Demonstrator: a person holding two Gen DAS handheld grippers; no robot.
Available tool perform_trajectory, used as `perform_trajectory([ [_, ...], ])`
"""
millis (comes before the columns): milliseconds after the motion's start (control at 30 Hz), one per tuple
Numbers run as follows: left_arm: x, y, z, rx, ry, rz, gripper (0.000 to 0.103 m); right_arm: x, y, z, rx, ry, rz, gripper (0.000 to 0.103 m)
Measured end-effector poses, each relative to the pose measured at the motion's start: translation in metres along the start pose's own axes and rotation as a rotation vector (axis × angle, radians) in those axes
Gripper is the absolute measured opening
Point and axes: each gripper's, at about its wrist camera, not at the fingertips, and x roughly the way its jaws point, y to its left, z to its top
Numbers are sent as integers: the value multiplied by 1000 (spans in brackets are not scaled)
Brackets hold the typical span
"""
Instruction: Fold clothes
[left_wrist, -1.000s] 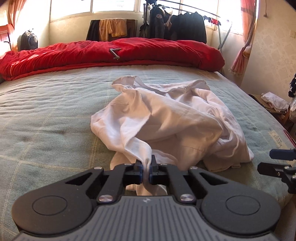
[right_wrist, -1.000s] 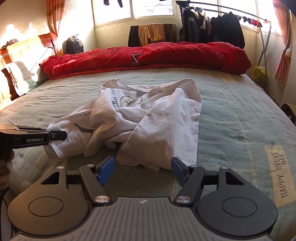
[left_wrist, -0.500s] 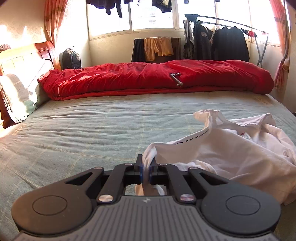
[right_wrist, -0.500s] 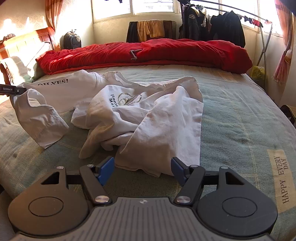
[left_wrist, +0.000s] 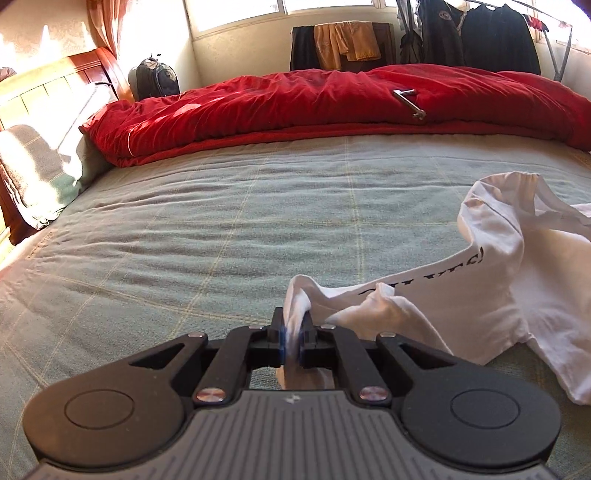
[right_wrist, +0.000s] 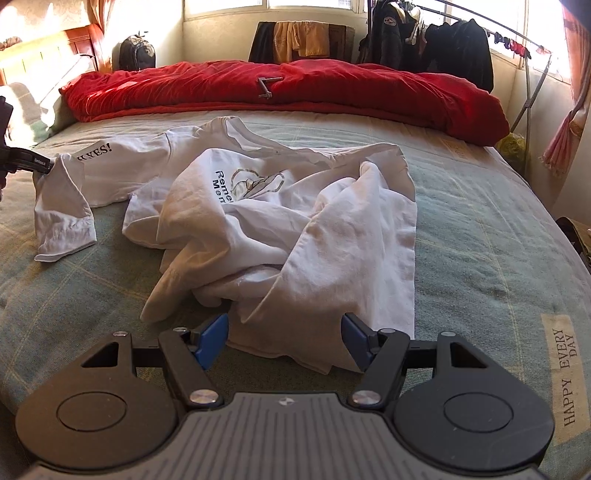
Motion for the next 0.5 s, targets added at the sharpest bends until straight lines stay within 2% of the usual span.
perform_trajectory([
  [133,16,3,-7,-24,52,-38,10,2,7,5,-15,-1,5,72],
  [200,13,8,-15,-39,60,-65,14,0,10,6,-27,-7,13,72],
  [333,-9,18,-30,-82,68,-107,24,-4,11,6,-29,-14,26,72],
  [400,-23,21,-39,-106,76,-131,35,-8,11,5,-21,-24,39,72],
  [500,-47,19,-53,-129,115,-207,37,-13,11,3,-9,-38,59,72],
])
